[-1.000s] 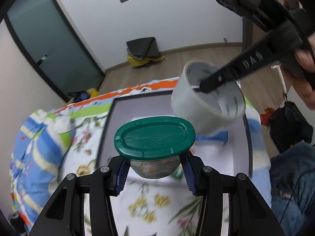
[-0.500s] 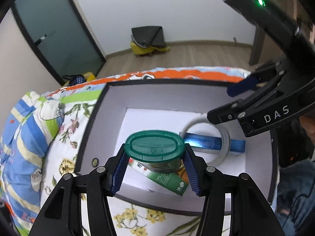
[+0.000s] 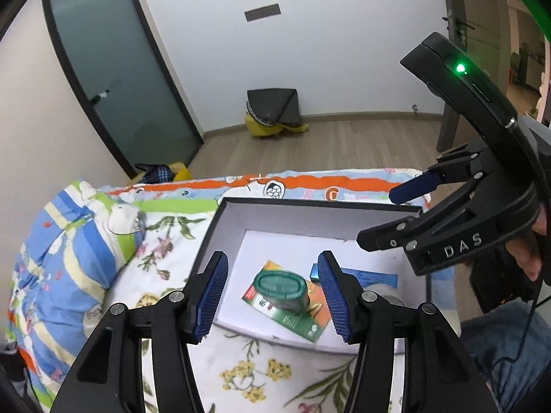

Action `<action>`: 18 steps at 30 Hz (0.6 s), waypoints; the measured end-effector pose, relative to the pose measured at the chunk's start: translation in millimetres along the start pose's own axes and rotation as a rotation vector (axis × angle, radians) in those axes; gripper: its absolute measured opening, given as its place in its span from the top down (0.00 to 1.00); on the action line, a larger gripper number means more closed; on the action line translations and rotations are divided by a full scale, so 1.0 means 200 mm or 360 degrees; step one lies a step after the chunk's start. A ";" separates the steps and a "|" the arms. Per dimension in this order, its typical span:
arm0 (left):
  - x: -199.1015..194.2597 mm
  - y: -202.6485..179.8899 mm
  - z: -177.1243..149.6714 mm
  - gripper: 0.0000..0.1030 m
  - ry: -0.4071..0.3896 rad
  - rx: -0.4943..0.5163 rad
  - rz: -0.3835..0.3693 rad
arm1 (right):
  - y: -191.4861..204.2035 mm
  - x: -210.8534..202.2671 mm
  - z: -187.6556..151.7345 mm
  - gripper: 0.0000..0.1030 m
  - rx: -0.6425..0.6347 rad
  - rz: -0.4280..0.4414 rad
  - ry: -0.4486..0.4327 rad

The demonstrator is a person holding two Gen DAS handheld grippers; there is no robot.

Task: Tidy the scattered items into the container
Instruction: 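Move both tools back toward the remaining items on the blanket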

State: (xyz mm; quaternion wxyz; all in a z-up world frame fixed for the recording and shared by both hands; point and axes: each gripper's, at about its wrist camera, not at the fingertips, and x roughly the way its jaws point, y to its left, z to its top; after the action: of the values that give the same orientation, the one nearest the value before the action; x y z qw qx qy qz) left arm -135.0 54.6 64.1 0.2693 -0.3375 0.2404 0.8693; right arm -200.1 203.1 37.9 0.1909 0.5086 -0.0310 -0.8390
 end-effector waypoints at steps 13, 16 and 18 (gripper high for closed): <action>-0.65 0.15 -0.38 0.29 -0.0141 -0.0263 0.0279 | 0.29 -0.30 -0.13 0.32 -0.0163 0.0086 -0.0063; -0.77 0.20 -0.54 0.29 -0.0144 -0.0357 0.0375 | 0.43 -0.31 -0.17 0.32 -0.0227 0.0124 -0.0057; -0.85 0.24 -0.65 0.29 -0.0133 -0.0429 0.0455 | 0.52 -0.30 -0.19 0.32 -0.0270 0.0154 -0.0043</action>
State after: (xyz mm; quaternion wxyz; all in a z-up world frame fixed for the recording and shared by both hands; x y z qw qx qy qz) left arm 1.5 -110.3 111.9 0.1051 -0.2966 0.1559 0.9363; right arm -111.7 133.1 96.0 0.2731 0.4772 0.0132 -0.8351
